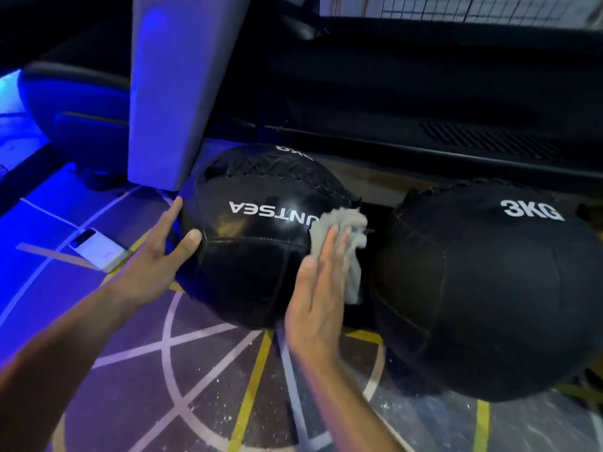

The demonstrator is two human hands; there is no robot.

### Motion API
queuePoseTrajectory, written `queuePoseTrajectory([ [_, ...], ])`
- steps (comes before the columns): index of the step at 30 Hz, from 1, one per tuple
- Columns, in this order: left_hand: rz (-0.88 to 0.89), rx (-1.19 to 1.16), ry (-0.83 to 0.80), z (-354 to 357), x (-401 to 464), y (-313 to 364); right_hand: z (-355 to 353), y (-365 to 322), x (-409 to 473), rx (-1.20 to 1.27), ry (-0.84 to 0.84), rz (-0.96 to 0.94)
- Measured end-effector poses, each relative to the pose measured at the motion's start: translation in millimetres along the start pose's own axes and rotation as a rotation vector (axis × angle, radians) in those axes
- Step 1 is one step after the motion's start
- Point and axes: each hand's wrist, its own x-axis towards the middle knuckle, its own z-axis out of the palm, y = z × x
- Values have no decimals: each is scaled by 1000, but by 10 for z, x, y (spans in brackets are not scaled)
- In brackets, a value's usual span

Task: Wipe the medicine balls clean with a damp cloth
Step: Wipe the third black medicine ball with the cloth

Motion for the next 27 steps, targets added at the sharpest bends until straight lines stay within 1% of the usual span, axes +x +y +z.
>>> queuePoseTrajectory([
  [2, 2, -14, -4, -31, 5, -23, -59, -10, 430, -54, -18, -13],
  [3, -2, -24, -1, -28, 1, -19, -96, -40, 683, -47, -22, 19],
  [6, 12, -28, 18, 18, 5, -25, -128, -201, 1223, 27, -9, 259],
  [7, 12, -25, 27, 40, 5, -24, -115, -250, 1219, 29, -10, 279],
  [8, 8, -28, 36, 48, -4, -30, -110, -295, 1117, 23, -29, 224],
  [10, 0, -47, 56, 8, -28, -61, -106, -341, 678, 13, -110, -32],
  [12, -5, -58, 53, -42, -44, -137, -169, -201, 261, -29, -228, -265],
  [13, -8, -58, 49, -58, -62, -154, -207, -94, 192, -39, -259, -315],
  [14, -20, -58, 55, -63, -74, -177, -253, -31, 246, -14, -255, -276],
  [16, -28, -53, 85, -19, -60, -159, -256, -41, 562, 64, -164, -66],
  [18, -24, -37, 120, 64, -34, -80, -222, -171, 981, 77, -113, 155],
  [19, -20, -32, 130, 104, -22, -33, -181, -247, 1124, 70, -107, 223],
  [20, -21, -19, 137, 127, -22, -19, -144, -313, 1167, 51, -131, 233],
  [21, -18, -1, 141, 124, -40, -13, -112, -383, 1108, 19, -160, 151],
  [23, -22, 13, 140, 102, -87, -6, -82, -426, 784, -46, -270, -144],
  [24, -22, 14, 134, 86, -94, -16, -96, -400, 620, -73, -337, -249],
  [25, -18, 12, 128, 78, -90, -34, -145, -365, 522, -97, -394, -329],
  [27, 2, -1, 127, 68, -64, -55, -231, -295, 615, -119, -469, -445],
])
